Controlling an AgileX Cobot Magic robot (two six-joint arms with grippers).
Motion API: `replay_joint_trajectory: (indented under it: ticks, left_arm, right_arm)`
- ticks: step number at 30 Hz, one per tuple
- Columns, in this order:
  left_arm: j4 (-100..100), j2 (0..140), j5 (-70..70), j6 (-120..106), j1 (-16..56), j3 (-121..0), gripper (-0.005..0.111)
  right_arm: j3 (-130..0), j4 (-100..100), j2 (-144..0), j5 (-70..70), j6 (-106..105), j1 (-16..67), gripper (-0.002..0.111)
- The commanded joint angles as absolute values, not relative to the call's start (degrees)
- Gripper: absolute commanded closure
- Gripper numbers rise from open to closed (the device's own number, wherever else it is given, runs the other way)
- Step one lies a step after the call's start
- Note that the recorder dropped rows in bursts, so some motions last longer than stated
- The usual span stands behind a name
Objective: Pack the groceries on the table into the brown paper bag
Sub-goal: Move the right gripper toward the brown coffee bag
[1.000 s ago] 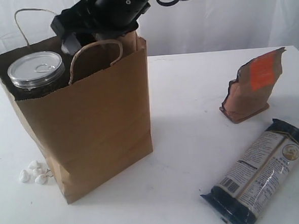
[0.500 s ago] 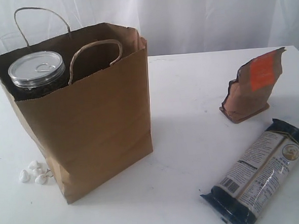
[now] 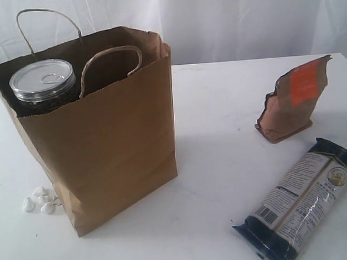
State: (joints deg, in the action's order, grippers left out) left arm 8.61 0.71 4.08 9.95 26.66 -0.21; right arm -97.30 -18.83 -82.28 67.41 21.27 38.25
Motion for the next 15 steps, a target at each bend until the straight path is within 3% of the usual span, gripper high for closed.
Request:
replay_joint_trajectory:
  ticks: [1, 8, 15]
  left_arm:
    - [8.8, 0.4, 4.4, 10.3, 27.0, 0.0, 0.107]
    - [8.8, 0.4, 4.4, 10.3, 27.0, 0.0, 0.107]
    - [8.8, 0.4, 4.4, 10.3, 27.0, 0.0, 0.107]
  right_arm:
    - [-86.5, -26.8, -77.5, 65.0, 35.6, 38.2, 0.046]
    - [-71.2, -31.4, -76.8, 51.3, 61.8, 34.2, 0.042]
    - [-67.6, -31.7, -77.1, 51.6, 63.9, 33.0, 0.042]
